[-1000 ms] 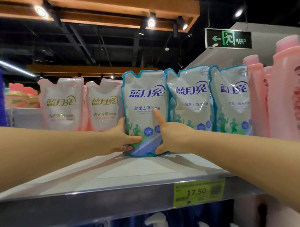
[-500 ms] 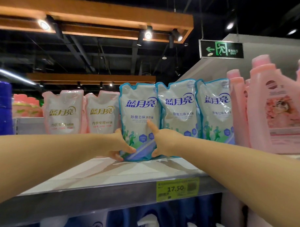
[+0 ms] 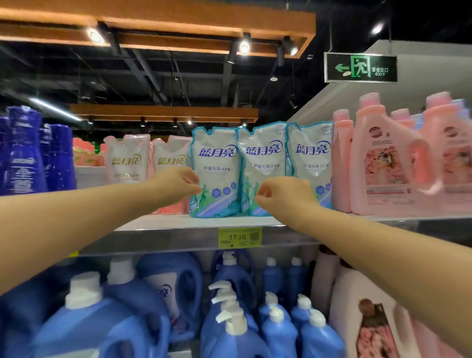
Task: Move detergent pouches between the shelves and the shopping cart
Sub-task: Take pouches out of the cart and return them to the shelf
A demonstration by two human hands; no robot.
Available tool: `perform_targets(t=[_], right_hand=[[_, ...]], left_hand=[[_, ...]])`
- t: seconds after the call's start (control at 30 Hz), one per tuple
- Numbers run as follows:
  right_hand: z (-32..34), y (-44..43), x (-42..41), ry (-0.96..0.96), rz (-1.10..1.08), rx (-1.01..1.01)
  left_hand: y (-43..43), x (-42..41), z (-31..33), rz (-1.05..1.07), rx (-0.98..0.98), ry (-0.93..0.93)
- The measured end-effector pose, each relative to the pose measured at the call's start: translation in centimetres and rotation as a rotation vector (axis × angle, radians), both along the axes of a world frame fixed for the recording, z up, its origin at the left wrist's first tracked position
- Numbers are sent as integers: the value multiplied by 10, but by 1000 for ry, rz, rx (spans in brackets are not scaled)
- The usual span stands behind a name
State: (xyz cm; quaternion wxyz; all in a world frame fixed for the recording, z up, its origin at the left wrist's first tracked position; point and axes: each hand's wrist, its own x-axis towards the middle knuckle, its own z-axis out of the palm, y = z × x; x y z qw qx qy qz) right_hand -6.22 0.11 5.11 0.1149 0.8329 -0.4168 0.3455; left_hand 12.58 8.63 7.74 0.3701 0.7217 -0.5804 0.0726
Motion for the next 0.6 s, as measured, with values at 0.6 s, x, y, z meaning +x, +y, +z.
perform_targets(t=[0.6], right_hand=[[-66, 266, -123, -386, 162, 210]], left_hand=[[239, -149, -89, -187, -223, -23]])
